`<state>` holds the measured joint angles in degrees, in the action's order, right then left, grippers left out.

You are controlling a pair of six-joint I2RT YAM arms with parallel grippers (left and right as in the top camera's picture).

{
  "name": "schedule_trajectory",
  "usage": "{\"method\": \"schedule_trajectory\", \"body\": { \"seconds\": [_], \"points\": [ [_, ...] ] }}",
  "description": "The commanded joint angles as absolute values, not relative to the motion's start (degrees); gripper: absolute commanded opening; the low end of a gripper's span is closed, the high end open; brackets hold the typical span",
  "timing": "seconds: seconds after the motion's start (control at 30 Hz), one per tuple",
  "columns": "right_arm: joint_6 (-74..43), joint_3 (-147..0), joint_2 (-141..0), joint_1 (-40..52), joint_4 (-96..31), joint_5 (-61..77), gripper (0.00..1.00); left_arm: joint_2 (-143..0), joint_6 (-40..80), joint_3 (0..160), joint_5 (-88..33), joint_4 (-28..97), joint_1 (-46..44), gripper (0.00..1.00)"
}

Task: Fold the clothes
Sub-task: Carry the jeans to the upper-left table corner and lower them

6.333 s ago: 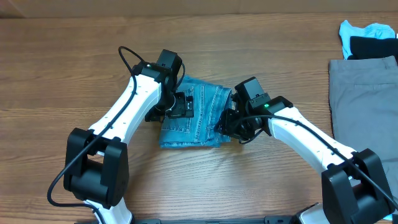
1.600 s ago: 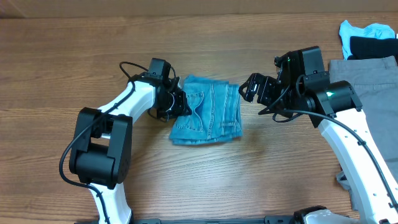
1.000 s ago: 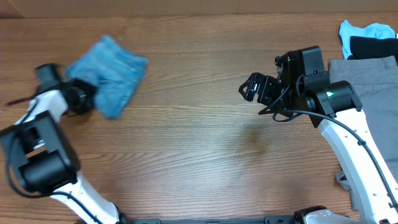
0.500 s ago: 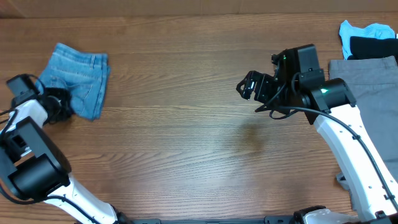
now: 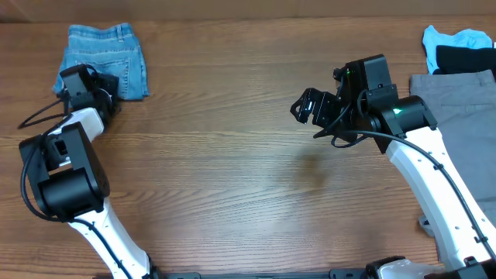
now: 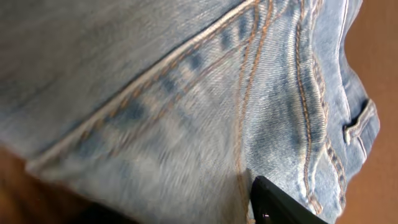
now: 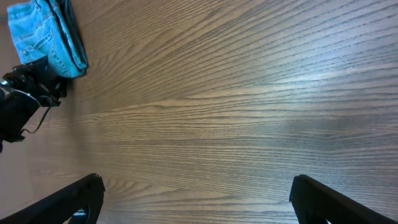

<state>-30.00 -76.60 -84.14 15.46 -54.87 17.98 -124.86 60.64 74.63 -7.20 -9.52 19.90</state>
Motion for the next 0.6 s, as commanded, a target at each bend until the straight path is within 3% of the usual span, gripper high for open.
{"method": "schedule_trajectory", "body": {
  "seconds": [0.0, 0.43, 0.57],
  "points": [
    [-30.2, -76.9, -84.4, 15.7, -54.6, 17.7, 1.00, -131.0, 52.2, 77.1, -3.4, -7.6, 22.3, 0.59],
    [-30.2, -76.9, -84.4, 15.7, -52.9, 17.7, 1.00, -131.9, 53.8, 79.9, -1.1, -7.5, 21.0, 0.57],
    [-30.2, -76.9, -84.4, 15.7, -52.9, 17.7, 1.00, -131.9, 54.9, 79.9, 0.8, -7.8, 19.2, 0.61]
  ]
}}
